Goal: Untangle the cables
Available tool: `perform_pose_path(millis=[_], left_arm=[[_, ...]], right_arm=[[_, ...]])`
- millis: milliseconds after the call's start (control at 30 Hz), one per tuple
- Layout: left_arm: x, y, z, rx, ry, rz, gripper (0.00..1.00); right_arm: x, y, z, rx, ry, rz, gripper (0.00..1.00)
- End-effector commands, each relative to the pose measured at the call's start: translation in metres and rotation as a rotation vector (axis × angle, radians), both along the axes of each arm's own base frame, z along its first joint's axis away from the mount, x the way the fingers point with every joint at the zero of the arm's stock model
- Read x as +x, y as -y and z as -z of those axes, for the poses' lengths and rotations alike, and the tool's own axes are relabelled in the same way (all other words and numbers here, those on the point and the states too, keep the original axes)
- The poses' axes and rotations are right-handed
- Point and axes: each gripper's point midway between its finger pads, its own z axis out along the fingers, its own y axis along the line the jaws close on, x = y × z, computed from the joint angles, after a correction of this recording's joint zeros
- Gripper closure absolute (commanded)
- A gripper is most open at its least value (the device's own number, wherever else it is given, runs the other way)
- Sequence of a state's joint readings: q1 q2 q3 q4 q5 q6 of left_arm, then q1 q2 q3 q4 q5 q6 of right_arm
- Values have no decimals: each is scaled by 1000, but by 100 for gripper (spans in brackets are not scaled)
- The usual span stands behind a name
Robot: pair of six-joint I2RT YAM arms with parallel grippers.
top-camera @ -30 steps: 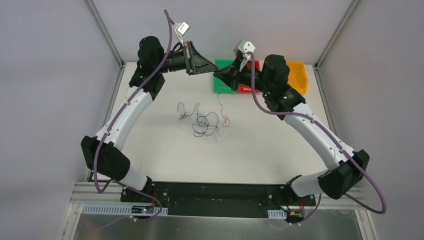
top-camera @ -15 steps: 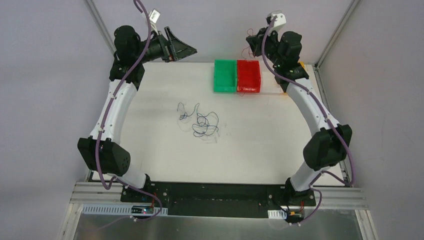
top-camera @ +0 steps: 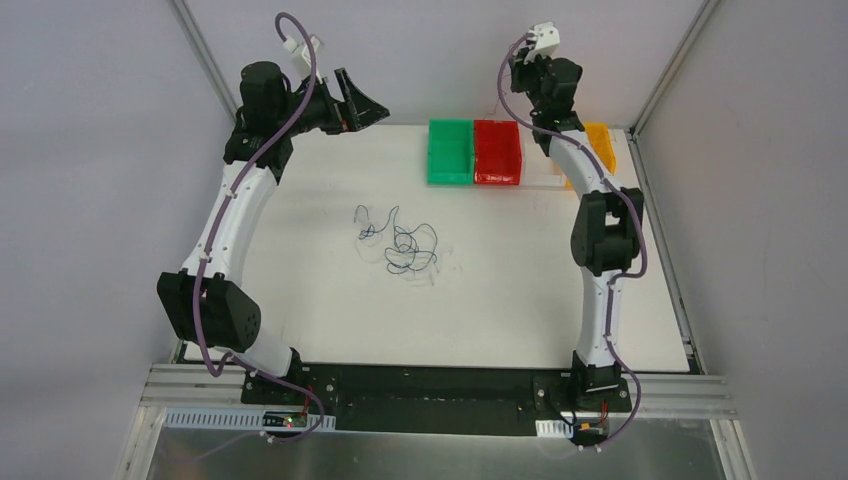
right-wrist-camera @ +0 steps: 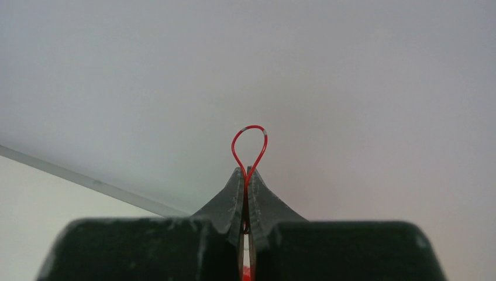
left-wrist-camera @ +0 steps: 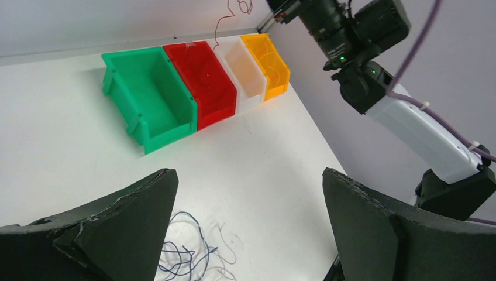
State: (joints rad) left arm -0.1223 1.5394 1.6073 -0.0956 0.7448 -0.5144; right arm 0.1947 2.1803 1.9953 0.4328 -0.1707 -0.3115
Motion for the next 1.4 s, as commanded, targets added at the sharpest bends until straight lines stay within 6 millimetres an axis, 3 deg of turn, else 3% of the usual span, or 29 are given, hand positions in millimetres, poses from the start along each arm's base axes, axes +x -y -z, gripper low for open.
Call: perform_pose_path(millis=[0,200,433,667,933,1067,1200,1367], left_arm=[[10,-10,-3,30,43,-39,1],[14,-14,10,44,16,-51,1],[20,-15,17,44,-4,-53,1],[16,-15,25,38,-31,-43,1],[12,-22,44,51,-81,-39,1],[10,-23,49,52,-100,-31,1],[9,-26,52,56,-107,-33,1],[6,-34,56,59,-130,-48,1]], right_arm=[[20,-2,-19,-111,185,9,100],[28,7,7,-120,119,-3,100],[-3,-18,90,-66,-221,-135,100],[-13,-25,150,66,-467,-134,100],[-6,-5,200,92,-596,-2,100],[-9,-4,207,109,-630,4,97],[-12,-6,201,116,-634,-7,78],[-12,-4,176,113,-594,-6,51]])
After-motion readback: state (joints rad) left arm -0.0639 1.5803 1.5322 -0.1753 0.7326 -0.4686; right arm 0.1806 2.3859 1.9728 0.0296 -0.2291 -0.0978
